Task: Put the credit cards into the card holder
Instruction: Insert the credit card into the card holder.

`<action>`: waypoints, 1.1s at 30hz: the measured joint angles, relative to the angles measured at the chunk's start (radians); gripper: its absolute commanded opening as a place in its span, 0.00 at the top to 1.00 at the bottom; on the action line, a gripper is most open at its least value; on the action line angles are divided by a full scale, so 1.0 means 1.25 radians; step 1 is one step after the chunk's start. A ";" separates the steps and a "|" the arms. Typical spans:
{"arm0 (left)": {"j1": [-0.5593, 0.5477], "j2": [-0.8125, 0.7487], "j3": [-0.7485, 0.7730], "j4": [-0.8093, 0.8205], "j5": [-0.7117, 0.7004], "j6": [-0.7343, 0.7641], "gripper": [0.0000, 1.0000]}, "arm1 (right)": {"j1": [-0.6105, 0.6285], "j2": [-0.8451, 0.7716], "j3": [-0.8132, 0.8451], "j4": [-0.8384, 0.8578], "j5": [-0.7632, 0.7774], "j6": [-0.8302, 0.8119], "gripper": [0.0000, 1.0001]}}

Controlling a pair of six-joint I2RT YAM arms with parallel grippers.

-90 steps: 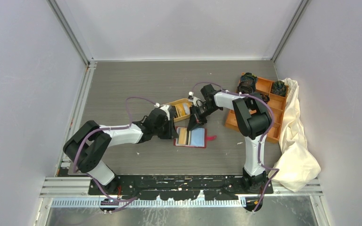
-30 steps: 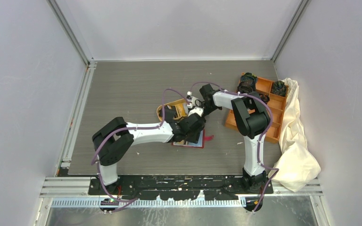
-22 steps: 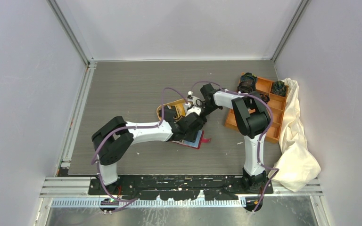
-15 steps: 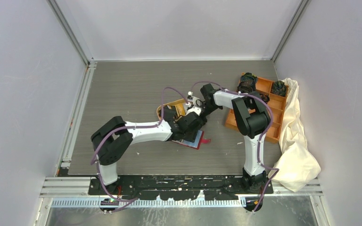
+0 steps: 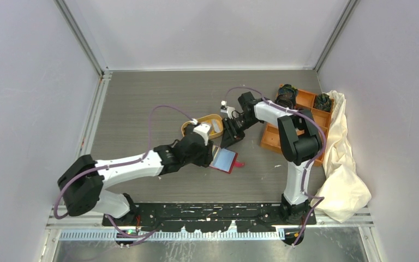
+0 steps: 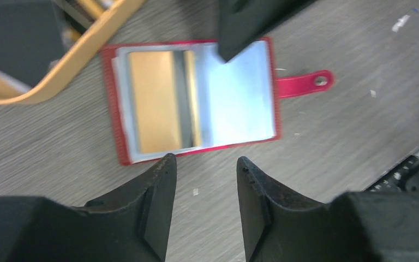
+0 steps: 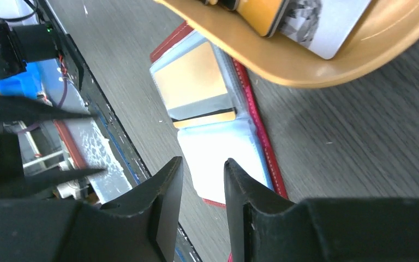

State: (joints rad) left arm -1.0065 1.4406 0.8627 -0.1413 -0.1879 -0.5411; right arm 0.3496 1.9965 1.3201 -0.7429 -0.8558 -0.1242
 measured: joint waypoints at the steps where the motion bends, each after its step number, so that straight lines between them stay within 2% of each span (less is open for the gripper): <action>1: 0.015 -0.025 -0.031 0.016 0.006 -0.002 0.56 | 0.001 -0.010 -0.002 0.001 0.001 -0.013 0.63; 7: 0.171 -0.078 -0.195 0.087 0.079 -0.051 0.58 | 0.023 -0.123 -0.082 0.039 0.051 -0.109 0.70; 10: 0.228 -0.078 -0.239 0.105 0.127 -0.073 0.59 | 0.070 -0.211 -0.162 0.102 0.115 -0.183 0.85; 13: 0.250 -0.075 -0.243 0.128 0.167 -0.087 0.60 | 0.125 -0.267 -0.222 0.158 0.168 -0.253 0.92; 16: 0.265 -0.062 -0.243 0.161 0.197 -0.092 0.63 | 0.183 -0.276 -0.258 0.214 0.240 -0.304 0.93; 23: 0.288 0.014 -0.227 0.189 0.235 -0.102 0.67 | 0.242 -0.238 -0.263 0.275 0.387 -0.337 0.93; 33: 0.289 0.068 -0.204 0.244 0.301 -0.103 0.71 | 0.294 -0.214 -0.244 0.308 0.490 -0.317 0.93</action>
State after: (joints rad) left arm -0.6456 1.5261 0.6071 0.1638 0.1886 -0.6693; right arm 0.7170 1.7290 1.0145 -0.3584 -0.2440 -0.5201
